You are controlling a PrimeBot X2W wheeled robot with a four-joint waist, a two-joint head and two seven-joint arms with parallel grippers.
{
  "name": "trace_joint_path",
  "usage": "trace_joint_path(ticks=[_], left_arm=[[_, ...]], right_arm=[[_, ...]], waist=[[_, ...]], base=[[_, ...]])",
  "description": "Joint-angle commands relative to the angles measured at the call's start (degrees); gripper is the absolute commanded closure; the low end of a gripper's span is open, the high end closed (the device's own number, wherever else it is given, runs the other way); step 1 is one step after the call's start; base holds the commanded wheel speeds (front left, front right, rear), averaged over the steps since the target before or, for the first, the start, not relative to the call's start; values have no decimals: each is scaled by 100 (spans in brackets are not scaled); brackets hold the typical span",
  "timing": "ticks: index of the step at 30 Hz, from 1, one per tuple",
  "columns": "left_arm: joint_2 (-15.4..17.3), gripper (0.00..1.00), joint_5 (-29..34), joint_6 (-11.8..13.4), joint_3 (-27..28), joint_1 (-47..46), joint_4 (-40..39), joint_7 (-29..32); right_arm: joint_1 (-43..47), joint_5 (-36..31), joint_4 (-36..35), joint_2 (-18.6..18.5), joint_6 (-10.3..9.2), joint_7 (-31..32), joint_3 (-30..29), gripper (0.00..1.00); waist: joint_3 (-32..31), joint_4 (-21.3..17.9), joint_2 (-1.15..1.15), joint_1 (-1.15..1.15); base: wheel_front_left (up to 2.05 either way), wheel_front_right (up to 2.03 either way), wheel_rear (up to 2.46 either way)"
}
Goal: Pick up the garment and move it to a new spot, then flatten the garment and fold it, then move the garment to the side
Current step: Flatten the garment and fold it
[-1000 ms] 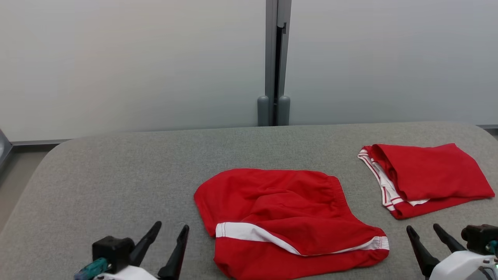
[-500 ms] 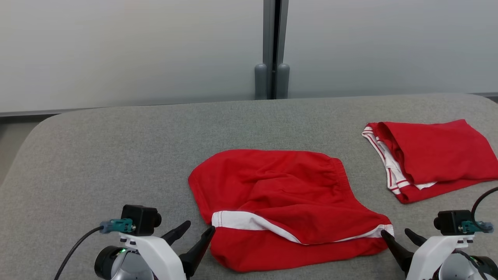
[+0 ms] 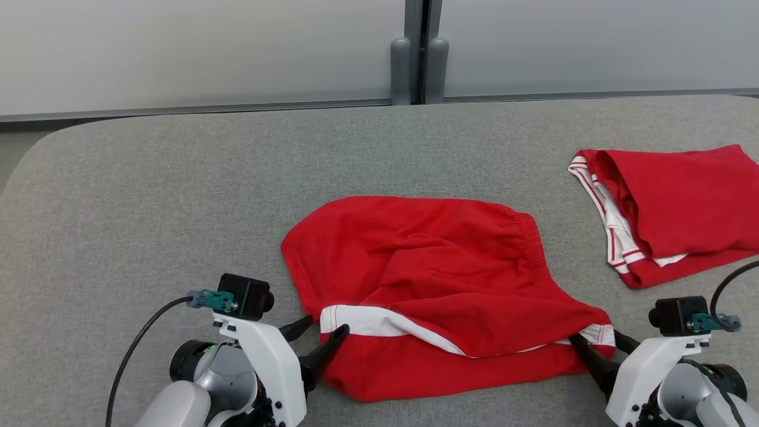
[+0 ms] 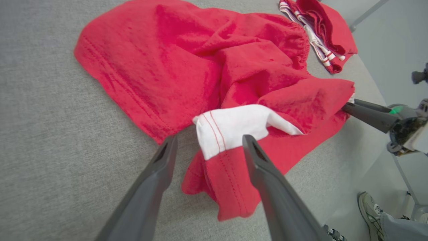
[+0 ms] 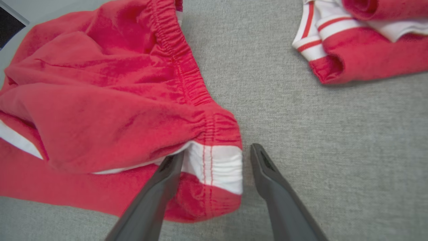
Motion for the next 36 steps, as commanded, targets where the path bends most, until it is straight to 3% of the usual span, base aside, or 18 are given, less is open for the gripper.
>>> trace_joint_path(ticks=[1, 9, 10, 11, 12, 13, 14, 15, 24, 36], left_arm=[[10, 0, -14, -28, -5, -72, 10, 7], [-29, 0, -45, -76, -70, -169, 247, -75], [-36, 0, -40, -89, -75, -192, 257, -112], [-40, 0, -32, -98, -83, -210, 269, -129], [-48, 9, -31, -109, -95, -226, 281, -161], [-57, 28, -33, -112, -104, -245, 282, -183], [-62, 84, -37, -125, -114, -263, 279, -217], [-60, 100, -35, -131, -129, -266, 278, -238], [133, 100, -4, -105, -36, 126, -88, -590], [528, 100, 172, 348, 343, 1082, -1325, -1086]], right_arm=[[-50, 29, -4, -24, 1, 13, -2, 0], [-108, 106, 18, -44, 1, -65, 108, 0], [-110, 113, 19, -42, 1, -79, 119, 7], [-111, 119, 20, -42, 1, -73, 136, 28], [-118, 120, 18, -43, 1, -90, 153, 51], [-133, 133, 16, -43, 1, -109, 168, 65], [-151, 144, 19, -48, 1, -123, 178, 87], [-162, 159, 23, -54, 1, -138, 191, 100], [-11, 323, -91, -111, 1, -445, 282, 100], [404, 829, -776, -254, 1, -1165, 333, 100]], waist=[[6, -7, 0, 0], [83, -31, 0, 0], [99, -29, 0, 0], [116, -27, 0, 0], [132, -26, 0, 0], [146, -25, 0, 0], [152, -24, 0, 0], [150, -24, 0, 0], [-194, -37, 0, 0], [-752, 5, 0, 0]], base=[[0, 0, 0], [0, 0, 0], [0, 0, 0], [0, 0, 0], [0, 0, 0], [0, 0, 0], [0, 0, 0], [0, 0, 0], [0, 0, 0], [0, 0, 0]])
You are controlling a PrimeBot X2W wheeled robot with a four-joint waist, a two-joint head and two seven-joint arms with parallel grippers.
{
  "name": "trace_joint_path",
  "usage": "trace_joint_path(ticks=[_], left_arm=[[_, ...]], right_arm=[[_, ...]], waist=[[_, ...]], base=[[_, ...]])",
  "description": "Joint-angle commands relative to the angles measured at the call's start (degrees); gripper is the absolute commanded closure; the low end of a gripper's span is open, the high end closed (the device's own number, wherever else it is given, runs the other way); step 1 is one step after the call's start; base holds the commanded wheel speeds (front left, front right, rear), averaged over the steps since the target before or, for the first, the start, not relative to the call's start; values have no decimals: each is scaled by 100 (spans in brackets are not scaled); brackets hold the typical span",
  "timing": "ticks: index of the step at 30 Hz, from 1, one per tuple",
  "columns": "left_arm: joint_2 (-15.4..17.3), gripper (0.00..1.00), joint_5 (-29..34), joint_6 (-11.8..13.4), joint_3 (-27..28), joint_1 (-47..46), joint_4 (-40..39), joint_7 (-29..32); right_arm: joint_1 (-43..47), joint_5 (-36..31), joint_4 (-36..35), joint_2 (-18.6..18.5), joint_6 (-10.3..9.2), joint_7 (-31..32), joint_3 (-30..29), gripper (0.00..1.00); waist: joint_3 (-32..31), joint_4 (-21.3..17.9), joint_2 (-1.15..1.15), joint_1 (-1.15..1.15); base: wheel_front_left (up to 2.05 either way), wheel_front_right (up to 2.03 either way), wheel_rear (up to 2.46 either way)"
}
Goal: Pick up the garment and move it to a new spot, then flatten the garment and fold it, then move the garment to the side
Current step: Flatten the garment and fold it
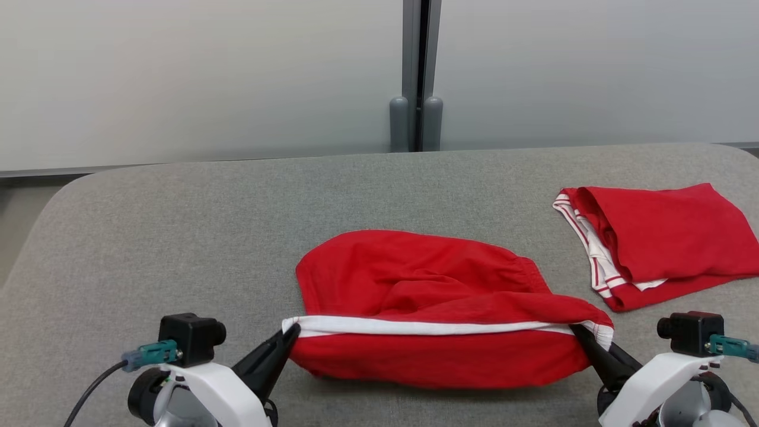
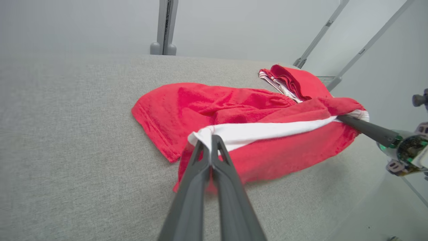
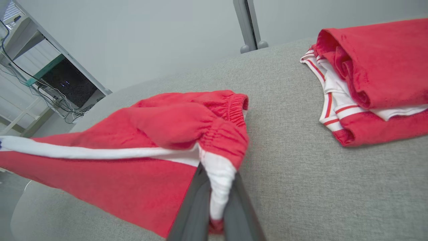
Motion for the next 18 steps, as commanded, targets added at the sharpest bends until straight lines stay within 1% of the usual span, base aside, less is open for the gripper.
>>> trace_joint_path(ticks=[1, 4, 7, 8, 9, 14, 18], left_arm=[[87, 100, 82, 56, 89, -44, -125, -39], [208, 100, 146, 27, 174, -326, -194, 7], [342, 100, 197, -89, 219, -756, 33, 114], [342, 100, 197, -89, 219, -756, 33, 114], [348, 100, 187, -142, 231, -945, 142, 142], [442, 100, 292, -402, 237, -2256, 933, 104], [440, 100, 266, -524, 158, -3503, 1733, -36]], right_arm=[[-16, 76, -104, -70, 1, -77, 11, 100], [-215, 163, -220, -128, 1, -29, 65, 100], [-521, 288, -238, -124, 1, 68, 154, 100], [-521, 288, -238, -124, 1, 68, 154, 100], [-665, 320, -217, -134, 1, 106, 189, 100], [-1728, 750, -4, -45, 1, 348, 277, 100], [-2907, 1084, 266, 72, 1, 577, 348, 100]], waist=[[-51, 34, 0, 0], [-56, 62, 0, 0], [-10, 93, 0, 0], [-10, 93, 0, 0], [37, 100, 0, 0], [601, 146, 0, 0], [1137, 202, 0, 0]], base=[[0, 0, 0], [0, 0, 0], [0, 0, 0], [0, 0, 0], [0, 0, 0], [0, 0, 0], [0, 0, 0]])
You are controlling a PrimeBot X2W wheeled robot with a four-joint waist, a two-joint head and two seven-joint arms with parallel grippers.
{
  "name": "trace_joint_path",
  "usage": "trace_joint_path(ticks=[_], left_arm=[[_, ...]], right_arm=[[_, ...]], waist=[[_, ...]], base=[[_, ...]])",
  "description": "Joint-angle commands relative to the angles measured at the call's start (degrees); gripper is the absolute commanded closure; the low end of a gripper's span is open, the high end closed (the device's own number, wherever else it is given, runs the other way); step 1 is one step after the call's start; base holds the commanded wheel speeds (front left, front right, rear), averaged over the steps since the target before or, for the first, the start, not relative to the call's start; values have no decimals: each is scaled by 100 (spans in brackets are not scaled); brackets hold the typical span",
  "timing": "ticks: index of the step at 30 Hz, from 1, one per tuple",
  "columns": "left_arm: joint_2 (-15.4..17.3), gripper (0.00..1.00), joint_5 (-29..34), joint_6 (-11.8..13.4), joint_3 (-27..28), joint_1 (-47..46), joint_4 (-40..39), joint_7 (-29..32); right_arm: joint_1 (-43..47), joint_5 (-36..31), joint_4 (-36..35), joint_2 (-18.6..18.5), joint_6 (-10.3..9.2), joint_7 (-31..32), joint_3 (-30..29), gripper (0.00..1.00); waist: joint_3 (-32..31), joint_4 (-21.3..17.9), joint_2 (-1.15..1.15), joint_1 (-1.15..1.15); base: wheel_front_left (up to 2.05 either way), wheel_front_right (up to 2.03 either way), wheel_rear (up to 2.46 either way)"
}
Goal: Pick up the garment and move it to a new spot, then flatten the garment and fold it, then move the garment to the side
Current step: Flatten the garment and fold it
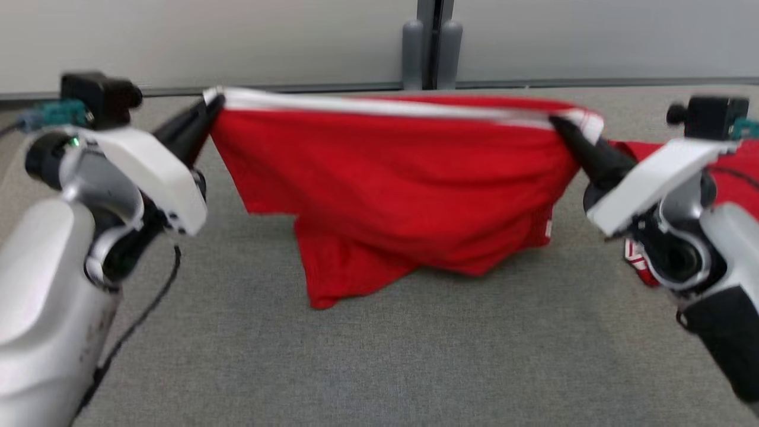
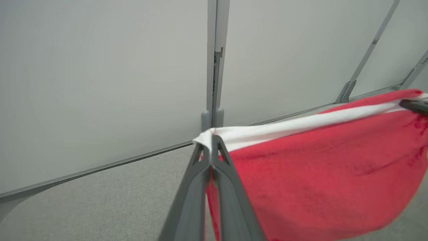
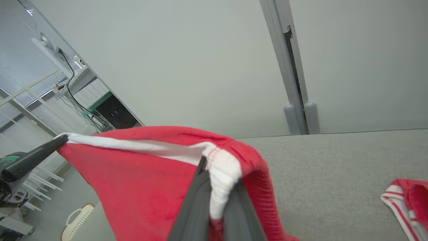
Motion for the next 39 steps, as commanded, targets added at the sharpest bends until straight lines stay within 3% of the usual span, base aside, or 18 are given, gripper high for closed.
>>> trace_joint_path(ticks=[1, 6, 14, 21, 26, 29, 34, 36, 39], left_arm=[[29, 100, 35, -20, 11, -332, 178, -83], [27, 100, 52, -52, -206, -1960, 1051, -483], [251, 100, -305, -47, -773, -4521, 2276, -1190], [229, 100, -341, -46, -1098, -5656, 3146, -1886], [96, 100, -680, -44, -1432, -5768, 3449, -2051], [14, 100, -1207, -44, -1518, -5512, 3544, -1970], [104, 100, -1687, -45, -2009, -4911, 3409, -1625], [355, 100, -1950, -45, -2393, -4360, 3237, -1371], [483, 100, -2183, -44, -2635, -3891, 3082, -1208]], right_arm=[[-303, 78, 75, 16, 1, 39, 5, 100], [-1960, 206, 546, 138, 1, 159, 130, 100], [-4306, 556, 1349, 508, 1, -144, 222, 100], [-5336, 722, 1862, 586, 1, -578, 415, 100], [-5430, 852, 2017, 492, 1, -592, 817, 100], [-5154, 938, 1995, 391, 1, -528, 1187, 100], [-4584, 1086, 1799, 171, 1, -474, 1719, 100], [-3995, 1247, 1580, -45, 1, -398, 2145, 100], [-3564, 1358, 1449, -177, 1, -321, 2448, 100]], waist=[[450, 69, 0, 0], [1098, 168, 0, 0], [1842, 235, 0, 0], [2045, 251, 0, 0], [2121, 286, 0, 0], [2047, 298, 0, 0], [1794, 309, 0, 0], [1440, 280, 0, 0], [1118, 232, 0, 0]], base=[[0, 0, 0], [0, 0, 0], [0, 0, 0], [0, 0, 0], [0, 0, 0], [0, 0, 0], [0, 0, 0], [0, 0, 0], [0, 0, 0]])
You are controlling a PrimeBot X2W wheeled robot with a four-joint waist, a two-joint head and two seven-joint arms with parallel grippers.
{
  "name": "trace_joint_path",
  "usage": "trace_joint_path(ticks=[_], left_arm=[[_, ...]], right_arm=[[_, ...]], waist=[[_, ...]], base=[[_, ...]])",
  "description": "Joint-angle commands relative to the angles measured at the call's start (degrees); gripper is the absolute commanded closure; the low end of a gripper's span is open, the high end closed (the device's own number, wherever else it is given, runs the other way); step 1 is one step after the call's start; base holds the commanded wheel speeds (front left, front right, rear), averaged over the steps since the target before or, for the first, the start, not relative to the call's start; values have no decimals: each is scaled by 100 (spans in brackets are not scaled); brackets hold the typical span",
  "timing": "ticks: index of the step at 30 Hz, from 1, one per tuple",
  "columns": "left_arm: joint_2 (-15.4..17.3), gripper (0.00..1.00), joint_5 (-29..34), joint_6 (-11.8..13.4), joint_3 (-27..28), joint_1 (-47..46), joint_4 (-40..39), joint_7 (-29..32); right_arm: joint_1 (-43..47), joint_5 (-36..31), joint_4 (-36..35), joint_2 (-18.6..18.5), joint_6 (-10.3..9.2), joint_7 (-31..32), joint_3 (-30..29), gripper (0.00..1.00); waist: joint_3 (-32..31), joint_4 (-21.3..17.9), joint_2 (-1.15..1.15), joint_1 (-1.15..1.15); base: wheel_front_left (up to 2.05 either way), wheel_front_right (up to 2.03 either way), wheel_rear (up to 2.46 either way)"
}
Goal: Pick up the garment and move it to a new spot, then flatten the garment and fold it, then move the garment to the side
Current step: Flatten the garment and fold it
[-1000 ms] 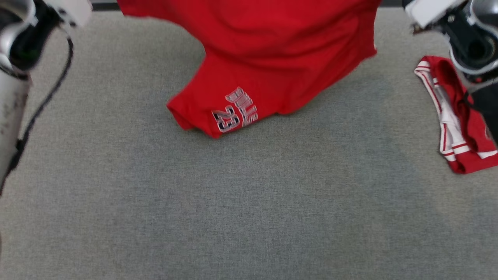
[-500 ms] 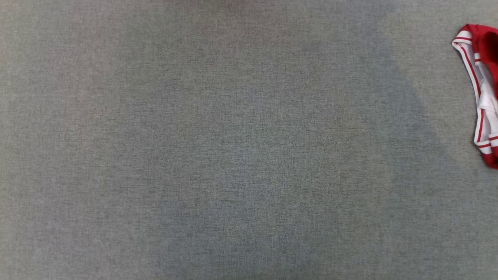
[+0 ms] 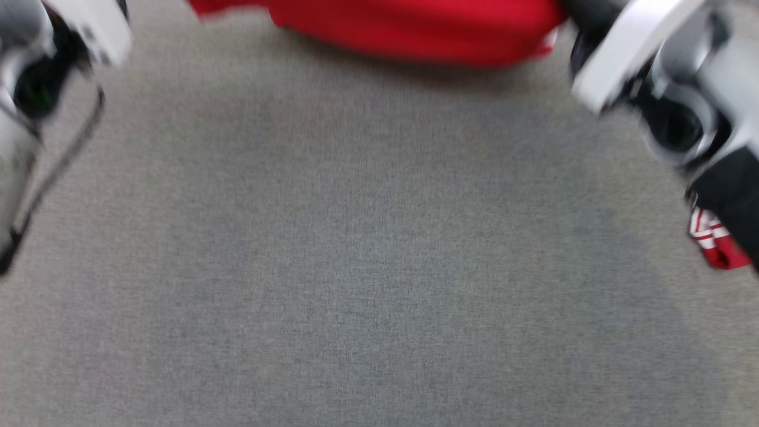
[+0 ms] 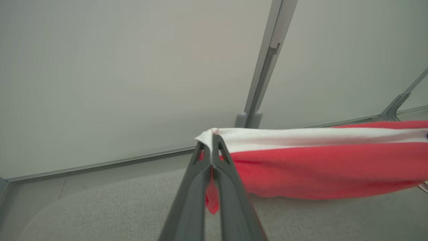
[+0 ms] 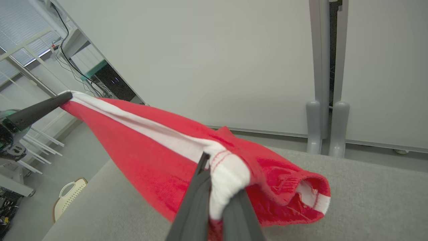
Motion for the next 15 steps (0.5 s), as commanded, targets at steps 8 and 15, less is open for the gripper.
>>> trace_joint_path(ticks=[8, 15], left_arm=[[878, 100, -1118, 3, -863, 2231, -1078, 1104], [1704, 100, -1853, 224, -1224, 3587, -2539, 2011]], right_arm=[[1793, 755, -410, -322, 1, 574, 982, 100], [2836, 1133, -978, -713, 1, 1199, 1525, 100]], waist=[[-1830, -260, 0, 0], [-2548, -373, 0, 0]], base=[[0, 0, 0], [0, 0, 0]])
